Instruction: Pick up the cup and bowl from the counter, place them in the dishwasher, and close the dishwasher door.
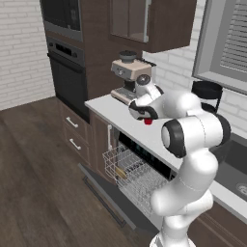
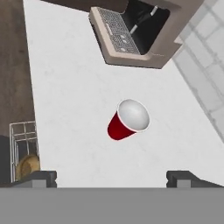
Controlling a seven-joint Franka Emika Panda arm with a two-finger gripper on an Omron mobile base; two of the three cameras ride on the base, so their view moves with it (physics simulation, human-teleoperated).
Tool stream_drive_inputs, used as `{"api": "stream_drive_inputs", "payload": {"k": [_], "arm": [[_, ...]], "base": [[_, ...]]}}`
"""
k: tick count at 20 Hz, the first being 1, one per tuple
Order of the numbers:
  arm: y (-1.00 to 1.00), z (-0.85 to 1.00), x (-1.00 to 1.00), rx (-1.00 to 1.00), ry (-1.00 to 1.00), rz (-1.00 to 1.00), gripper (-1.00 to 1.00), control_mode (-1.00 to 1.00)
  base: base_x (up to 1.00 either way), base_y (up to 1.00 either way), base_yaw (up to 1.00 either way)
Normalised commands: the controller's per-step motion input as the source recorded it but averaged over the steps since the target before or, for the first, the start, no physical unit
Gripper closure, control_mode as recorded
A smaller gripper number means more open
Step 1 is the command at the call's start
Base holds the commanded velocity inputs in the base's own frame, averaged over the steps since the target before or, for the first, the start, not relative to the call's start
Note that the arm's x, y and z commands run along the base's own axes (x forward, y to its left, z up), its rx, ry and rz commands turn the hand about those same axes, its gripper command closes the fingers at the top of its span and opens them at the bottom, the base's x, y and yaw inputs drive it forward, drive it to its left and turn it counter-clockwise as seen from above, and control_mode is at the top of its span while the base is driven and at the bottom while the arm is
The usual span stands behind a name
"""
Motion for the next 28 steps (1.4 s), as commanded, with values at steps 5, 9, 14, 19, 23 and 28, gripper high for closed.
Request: {"api": "stream_drive_inputs", "payload": {"k": [5,9,14,19,23,28], "arm": [[-0.07,-0.02,0.13,-0.09,0.12,0.00,-1.00,-1.00],[-0.02,-0.15,0.11,-0.05,0.16,0.00,-1.00,-1.00],[0.00,-0.32,0.35,0.00,0.14,0.00,-1.00,-1.00],[-0.01,-0.34,0.56,0.00,0.07,0.00,-1.00,-1.00],[-0.03,-0.29,0.49,0.00,0.04,0.00,-1.00,-1.00],[-0.15,-0.24,0.43,0.00,0.06,0.00,-1.00,-1.00]], "base": [[0.00,0.00,0.00],[0.00,0.00,0.00],[0.00,0.00,0.00],[0.00,0.00,0.00],[0.00,0.00,0.00],[0.00,0.00,0.00]]}}
